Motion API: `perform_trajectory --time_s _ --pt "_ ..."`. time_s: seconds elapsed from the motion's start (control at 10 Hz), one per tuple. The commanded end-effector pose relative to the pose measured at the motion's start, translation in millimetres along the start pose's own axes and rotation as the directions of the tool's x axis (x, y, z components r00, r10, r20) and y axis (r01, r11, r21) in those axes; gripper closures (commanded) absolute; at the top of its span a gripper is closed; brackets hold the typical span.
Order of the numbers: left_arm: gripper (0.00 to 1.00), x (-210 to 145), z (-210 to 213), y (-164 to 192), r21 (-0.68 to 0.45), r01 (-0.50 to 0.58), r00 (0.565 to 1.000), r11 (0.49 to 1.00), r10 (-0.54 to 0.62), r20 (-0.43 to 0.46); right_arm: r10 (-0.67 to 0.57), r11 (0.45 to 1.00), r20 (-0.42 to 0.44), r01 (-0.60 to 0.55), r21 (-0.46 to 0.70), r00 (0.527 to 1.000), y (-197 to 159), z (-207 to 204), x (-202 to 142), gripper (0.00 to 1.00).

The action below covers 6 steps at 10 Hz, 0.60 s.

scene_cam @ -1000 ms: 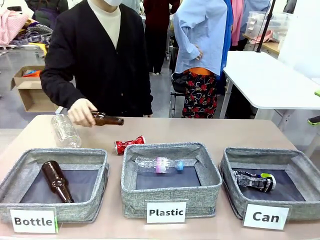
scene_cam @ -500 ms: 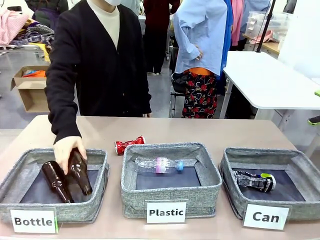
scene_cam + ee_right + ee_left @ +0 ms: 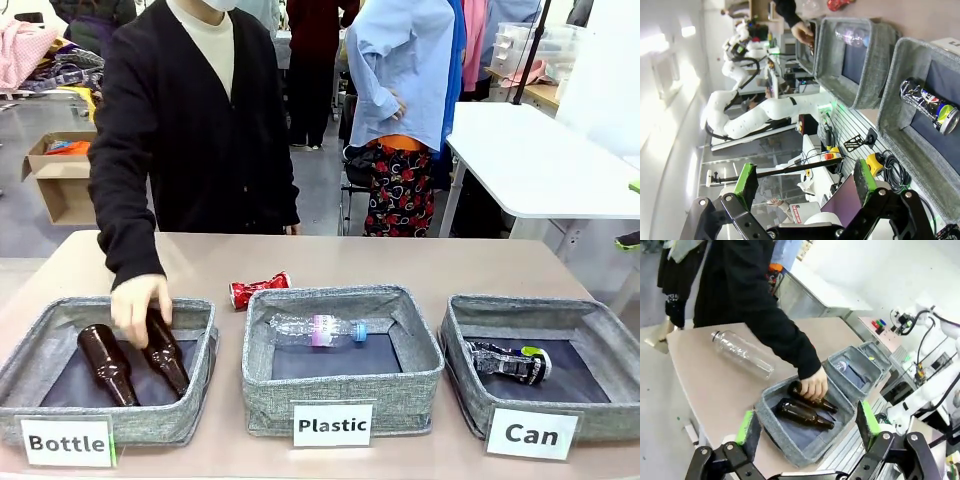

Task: Sort the can waste into the basket.
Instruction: Pick up the can waste from the table and place it in the right Fabric basket.

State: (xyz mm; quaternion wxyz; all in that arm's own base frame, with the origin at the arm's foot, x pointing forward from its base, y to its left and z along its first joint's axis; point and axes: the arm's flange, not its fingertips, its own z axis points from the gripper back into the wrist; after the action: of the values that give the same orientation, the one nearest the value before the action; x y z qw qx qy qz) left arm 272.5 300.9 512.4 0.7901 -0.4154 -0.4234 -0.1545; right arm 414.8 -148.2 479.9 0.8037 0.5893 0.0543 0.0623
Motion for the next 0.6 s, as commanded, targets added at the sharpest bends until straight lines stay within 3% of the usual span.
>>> perform_trajectory --time_s 0.0,0.2,0.3,0.4,0.5 --pt "0.0 33 -28 -24 -0.014 0.097 0.993 0.995 -0.098 -0.073 0.017 1.0 -0.014 -0.017 -0.002 1.0 2 3 0 0.0" --pt "0.0 79 -91 -57 0.0 0.188 0.955 0.982 -0.183 -0.232 0.017 1.0 -0.014 -0.017 -0.002 1.0 2 3 0 0.0" --pt "0.0 94 -127 -76 -0.064 0.239 0.914 0.969 -0.247 -0.322 0.017 1.0 -0.014 -0.017 -0.002 1.0 2 3 0 0.0" --pt "0.0 102 -171 -95 -0.076 0.289 0.855 0.954 -0.293 -0.428 0.017 1.0 -0.014 -0.017 -0.002 1.0 2 3 0 0.0" --pt "0.0 102 -215 -115 -0.195 0.315 0.762 0.929 -0.37 -0.532 0.017 1.0 -0.014 -0.017 -0.002 1.0 2 3 0 0.0"
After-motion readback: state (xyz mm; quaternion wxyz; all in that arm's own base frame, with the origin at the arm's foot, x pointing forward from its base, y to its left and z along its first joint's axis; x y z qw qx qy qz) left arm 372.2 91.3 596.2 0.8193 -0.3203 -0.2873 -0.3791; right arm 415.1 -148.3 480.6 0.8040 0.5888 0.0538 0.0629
